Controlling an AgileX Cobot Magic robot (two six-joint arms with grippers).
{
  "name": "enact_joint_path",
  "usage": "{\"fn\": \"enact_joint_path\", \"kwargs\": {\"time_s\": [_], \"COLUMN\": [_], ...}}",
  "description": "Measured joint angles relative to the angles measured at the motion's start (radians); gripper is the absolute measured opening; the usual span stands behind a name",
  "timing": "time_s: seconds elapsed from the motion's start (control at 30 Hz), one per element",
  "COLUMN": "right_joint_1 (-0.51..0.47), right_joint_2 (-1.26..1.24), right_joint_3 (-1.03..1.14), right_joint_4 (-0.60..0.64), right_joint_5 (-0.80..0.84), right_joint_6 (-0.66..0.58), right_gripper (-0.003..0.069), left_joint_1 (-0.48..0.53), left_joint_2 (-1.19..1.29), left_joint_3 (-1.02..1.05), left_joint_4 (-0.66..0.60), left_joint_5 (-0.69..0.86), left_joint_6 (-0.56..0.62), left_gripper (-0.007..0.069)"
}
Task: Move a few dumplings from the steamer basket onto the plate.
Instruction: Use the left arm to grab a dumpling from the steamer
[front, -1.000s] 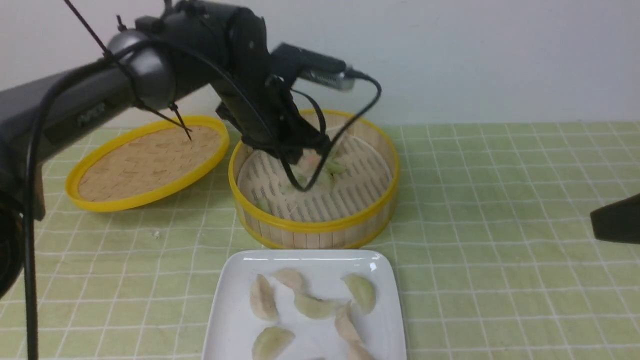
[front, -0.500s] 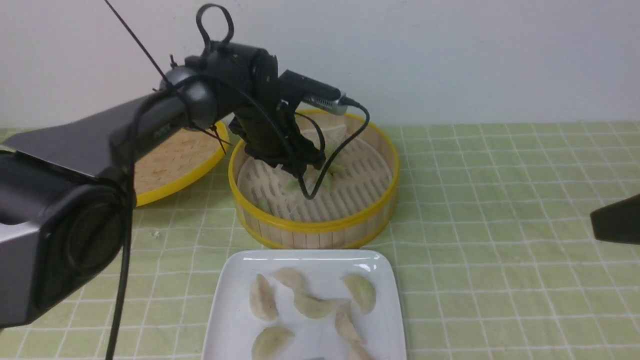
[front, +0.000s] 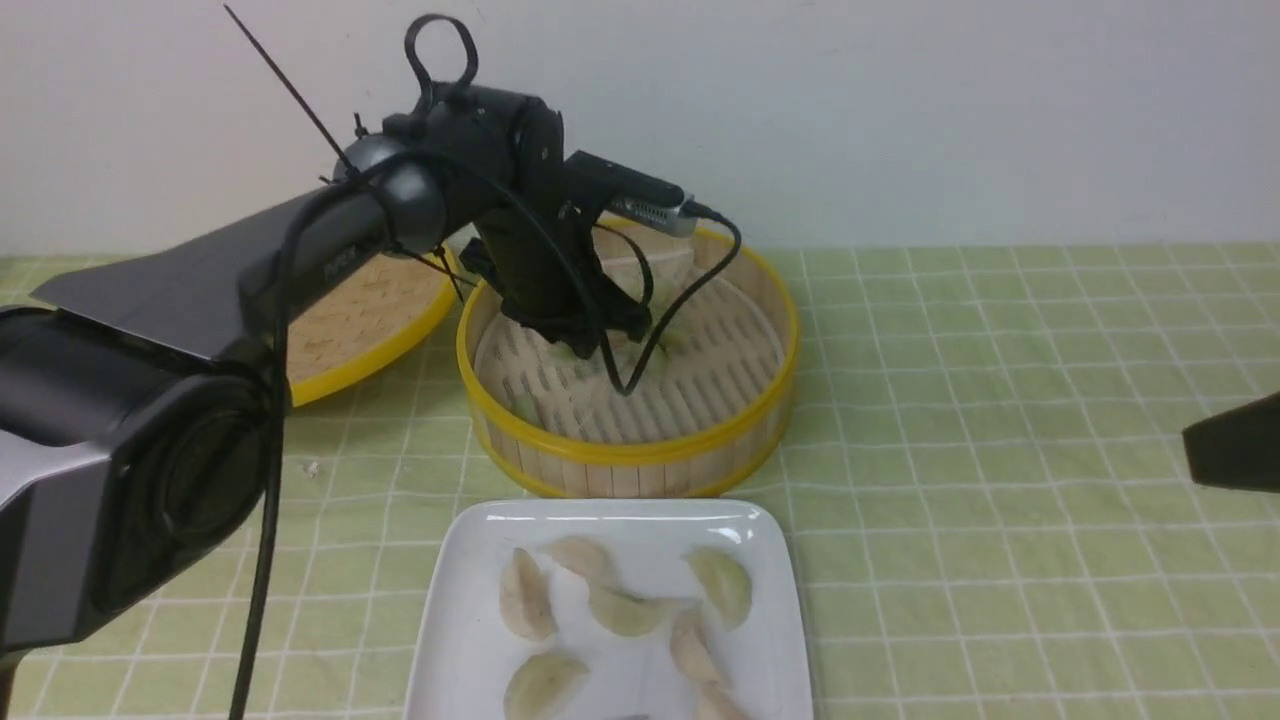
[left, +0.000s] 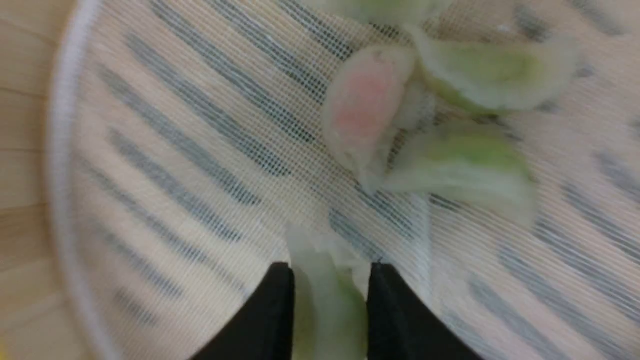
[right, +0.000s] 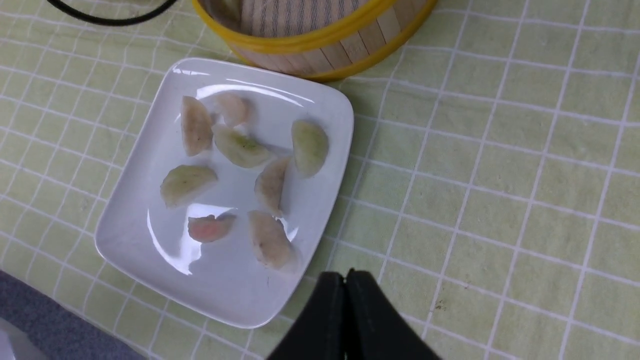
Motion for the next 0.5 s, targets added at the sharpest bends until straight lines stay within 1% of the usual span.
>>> {"fn": "enact_joint_path", "kwargs": {"time_s": [0.13,0.27,0.37,0.43,0.5], "right_joint_1": [0.000,0.000,0.000,0.000,0.000], "right_joint_2": [0.000,0.000,0.000,0.000,0.000], "right_joint_3": [0.000,0.000,0.000,0.000,0.000], "right_joint_4": [0.000,0.000,0.000,0.000,0.000], "right_joint_5": [0.002,0.002,0.003,0.005,0.009], "right_joint_6": [0.000,0.000,0.000,0.000,0.000], "right_gripper": [-0.0015,-0.0015,-0.0015,-0.0015,-0.0015], "left_joint_1": [0.000,0.000,0.000,-0.001,-0.006], "left_joint_2": [-0.082,-0.169,-0.252,-0.311,-0.384], "left_joint_3": [-0.102,-0.123,-0.056,0.035,0.172], "left_joint_4": [-0.004,-0.020,-0.060,-0.100,-0.133], "left_joint_5": [0.173,0.216,0.218,0.218,0.218], "left_joint_6": [0.000,0.000,-0.004,-0.009,-0.010], "left_gripper": [0.0162,0.0162,0.0162,0.0162,0.0162]}}
